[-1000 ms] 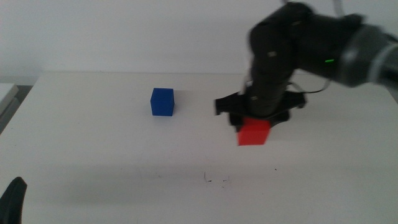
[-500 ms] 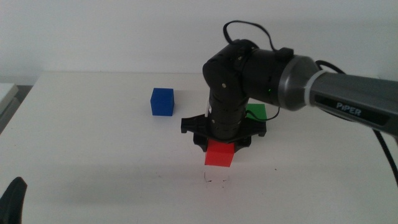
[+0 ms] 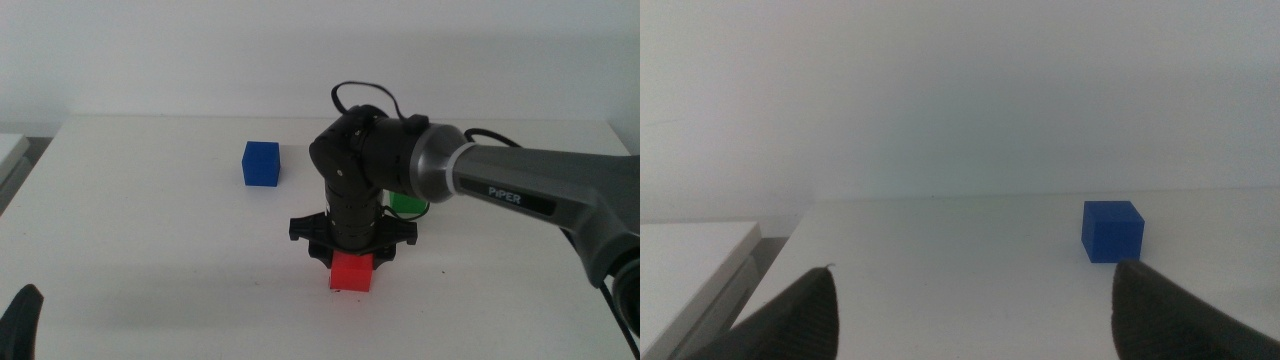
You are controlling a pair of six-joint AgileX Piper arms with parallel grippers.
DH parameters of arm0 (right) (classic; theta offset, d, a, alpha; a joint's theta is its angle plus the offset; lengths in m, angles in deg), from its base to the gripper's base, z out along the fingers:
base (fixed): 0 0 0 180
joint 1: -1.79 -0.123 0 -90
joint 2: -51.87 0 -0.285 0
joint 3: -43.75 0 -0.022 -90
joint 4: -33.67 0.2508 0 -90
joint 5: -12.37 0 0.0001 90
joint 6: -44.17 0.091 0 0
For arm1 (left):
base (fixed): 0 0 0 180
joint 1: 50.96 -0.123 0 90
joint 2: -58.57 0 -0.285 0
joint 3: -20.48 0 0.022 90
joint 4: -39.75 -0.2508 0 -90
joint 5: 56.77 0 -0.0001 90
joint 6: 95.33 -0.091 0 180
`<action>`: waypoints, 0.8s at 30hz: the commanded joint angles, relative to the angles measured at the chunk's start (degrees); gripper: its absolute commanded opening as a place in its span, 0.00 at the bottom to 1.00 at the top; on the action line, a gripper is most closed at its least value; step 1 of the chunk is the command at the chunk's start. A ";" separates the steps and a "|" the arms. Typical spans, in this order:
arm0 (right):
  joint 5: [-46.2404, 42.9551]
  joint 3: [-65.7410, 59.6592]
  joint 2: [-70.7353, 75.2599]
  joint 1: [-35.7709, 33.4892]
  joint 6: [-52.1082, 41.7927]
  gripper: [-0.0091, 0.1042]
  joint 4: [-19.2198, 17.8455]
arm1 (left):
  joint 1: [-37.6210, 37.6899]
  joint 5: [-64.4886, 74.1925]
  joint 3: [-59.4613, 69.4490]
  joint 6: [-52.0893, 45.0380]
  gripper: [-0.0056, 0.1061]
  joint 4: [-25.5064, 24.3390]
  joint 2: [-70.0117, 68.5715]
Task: Stack red cubes first, then green, then blue cubes in a specific spot.
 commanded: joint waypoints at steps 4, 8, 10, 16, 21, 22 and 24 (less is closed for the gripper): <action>0.03 0.38 -0.59 -0.23 0.23 0.08 -1.10 | -0.13 -0.72 0.04 0.03 0.89 -0.01 -0.21; 0.02 0.38 -0.59 -0.23 0.02 0.68 -0.97 | -0.13 -0.72 0.04 0.03 0.89 -0.01 -0.21; 0.02 0.38 -0.59 -0.23 -0.35 0.89 -1.08 | -0.13 -0.72 0.04 0.03 0.89 -0.01 -0.21; 1.17 0.38 4.61 -2.27 -5.65 0.89 -2.39 | -0.13 -0.72 0.04 0.03 0.89 -0.01 -0.21; 6.36 0.38 15.21 -3.81 -5.17 0.89 -8.23 | -0.13 -0.72 0.04 0.03 0.89 -0.01 -0.21; 6.45 0.38 16.78 -3.65 -5.06 0.89 -9.87 | -0.13 -0.72 0.04 0.03 0.89 -0.01 -0.21; 6.18 0.38 19.33 -2.19 -6.00 0.89 -11.74 | -0.13 -0.72 0.04 0.03 0.89 -0.01 -0.21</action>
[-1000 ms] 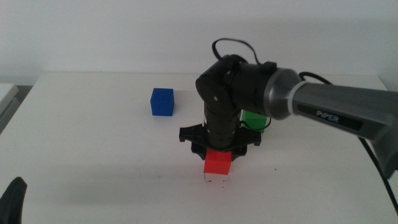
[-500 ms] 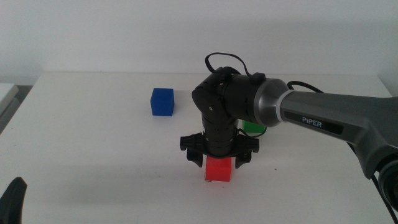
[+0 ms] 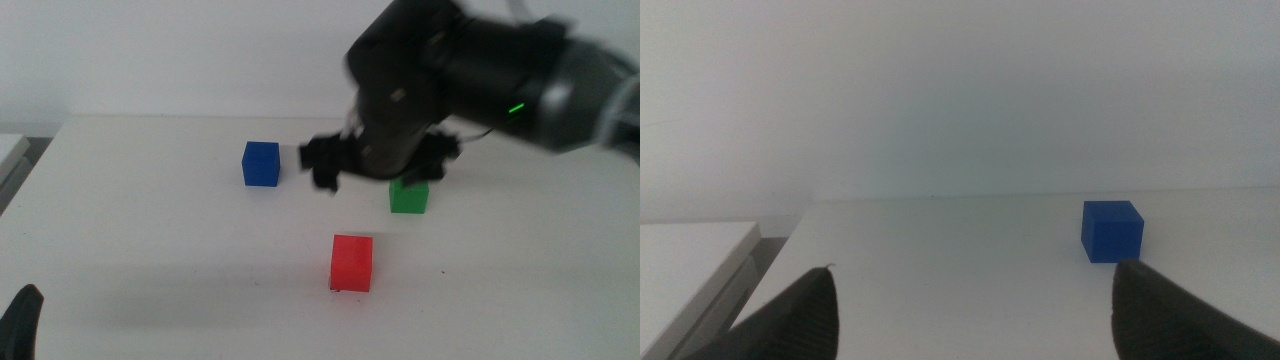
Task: Stack red cubes first, then green, then blue cubes in a specific spot.
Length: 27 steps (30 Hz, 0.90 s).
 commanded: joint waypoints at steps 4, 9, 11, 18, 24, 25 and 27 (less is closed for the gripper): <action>-2.13 0.35 2.92 7.36 -7.30 0.89 -2.22 | -0.13 -0.81 0.04 0.03 0.89 -0.01 -0.21; -7.91 1.91 -1.56 15.52 -11.32 0.89 0.32 | -0.13 -0.81 0.04 0.03 0.89 -0.01 -0.21; -8.61 3.79 -4.33 18.14 -12.31 0.89 0.77 | -0.13 -0.81 0.04 0.03 0.89 -0.01 -0.21; -9.60 7.98 -12.15 20.36 -14.84 0.89 1.29 | -0.13 -0.81 0.04 0.03 0.89 -0.01 -0.21; -10.08 7.98 -16.26 20.14 -14.45 0.89 2.48 | -0.13 -0.81 0.04 0.03 0.89 -0.01 -0.21; -10.20 7.98 -16.55 19.98 -14.45 0.89 2.48 | -0.13 -0.81 0.04 0.03 0.89 -0.01 -0.21; -10.91 7.98 -17.23 19.74 -14.35 0.89 2.61 | -0.13 -0.81 0.04 0.03 0.89 -0.01 -0.21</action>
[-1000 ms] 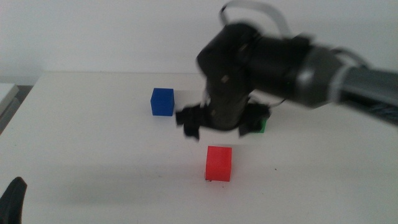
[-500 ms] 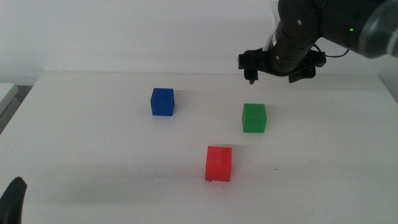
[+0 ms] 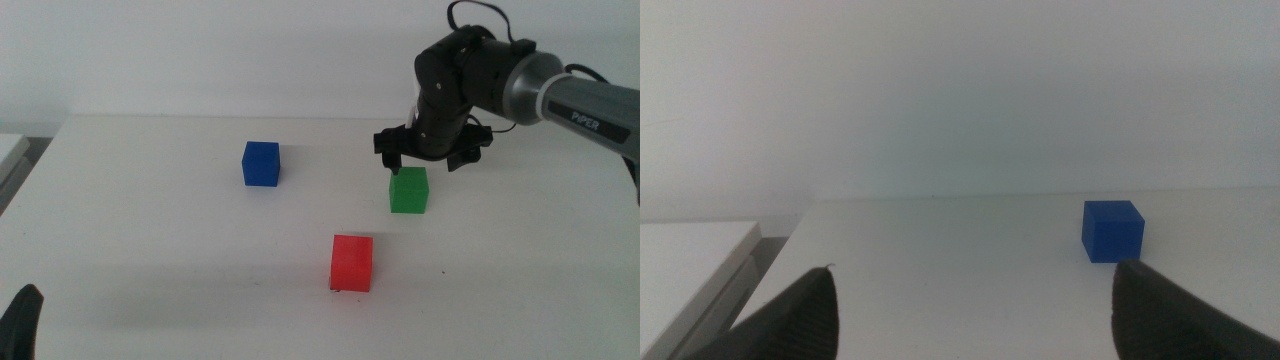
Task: Stack red cubes first, then green, then blue cubes in a specific spot.
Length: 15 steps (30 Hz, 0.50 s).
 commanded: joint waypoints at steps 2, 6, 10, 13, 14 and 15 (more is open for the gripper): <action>-1.14 0.60 -0.61 -0.41 0.46 0.89 -0.27 | -0.13 -0.81 0.04 0.03 0.89 -0.01 -0.21; -1.40 0.60 -1.29 -0.86 1.78 0.89 -0.14 | -0.13 -0.81 0.04 0.03 0.89 -0.01 -0.21; -1.40 0.49 -1.43 -1.60 1.78 0.89 -0.14 | -0.13 -0.81 0.04 0.03 0.89 -0.01 -0.21; -2.56 0.36 -1.56 -1.61 2.52 0.89 -0.14 | -0.13 -0.81 0.04 0.03 0.89 -0.01 -0.21; -2.85 0.36 -1.71 -1.61 3.06 0.89 -0.26 | -0.13 -0.81 0.04 0.03 0.89 -0.01 -0.21; -3.17 0.36 -1.94 -1.61 3.32 0.89 -0.48 | -0.13 -0.81 0.04 0.03 0.89 -0.01 -0.21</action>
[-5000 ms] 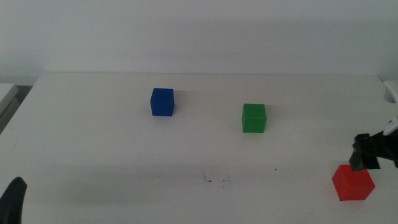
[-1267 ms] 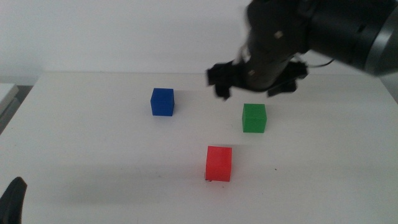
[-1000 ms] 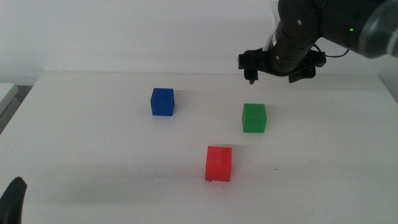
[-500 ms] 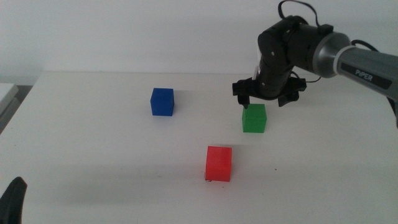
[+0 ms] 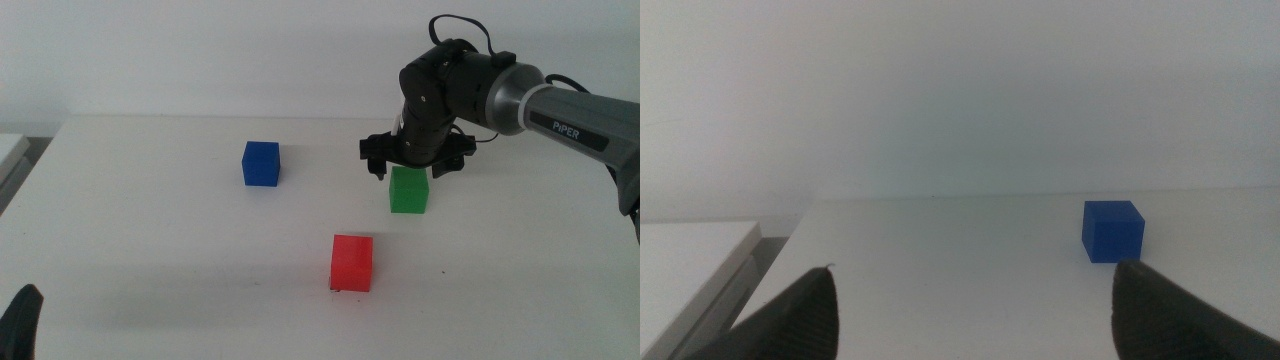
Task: Stack red cubes first, then green, then blue cubes in a specific spot.
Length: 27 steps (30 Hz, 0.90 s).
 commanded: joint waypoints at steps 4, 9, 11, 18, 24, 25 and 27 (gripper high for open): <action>-1.34 0.36 -1.85 -0.08 0.75 0.89 -0.98 | -0.13 -0.81 0.04 0.03 0.89 -0.01 -0.21; -1.75 0.36 -3.89 -0.08 0.75 0.87 -1.23 | -0.13 -0.81 0.04 0.03 0.89 -0.01 -0.21; -2.07 0.36 -4.37 0.05 1.03 0.81 -1.36 | -0.13 -0.81 0.04 0.03 0.89 -0.01 -0.21; -1.51 0.27 -2.30 0.47 7.81 0.08 -4.94 | -0.13 -0.81 0.04 0.03 0.89 -0.01 -0.21; -3.44 -11.73 14.16 -7.29 15.13 0.10 -11.78 | -0.13 -0.81 0.04 0.03 0.89 -0.01 -0.21; -3.32 -13.58 16.34 -8.83 17.28 0.10 -13.29 | -0.13 -0.81 0.04 0.03 0.89 -0.01 -0.21; -2.31 -16.30 20.21 -12.65 22.12 0.10 -14.71 | -0.13 -0.81 0.04 0.03 0.89 -0.01 -0.21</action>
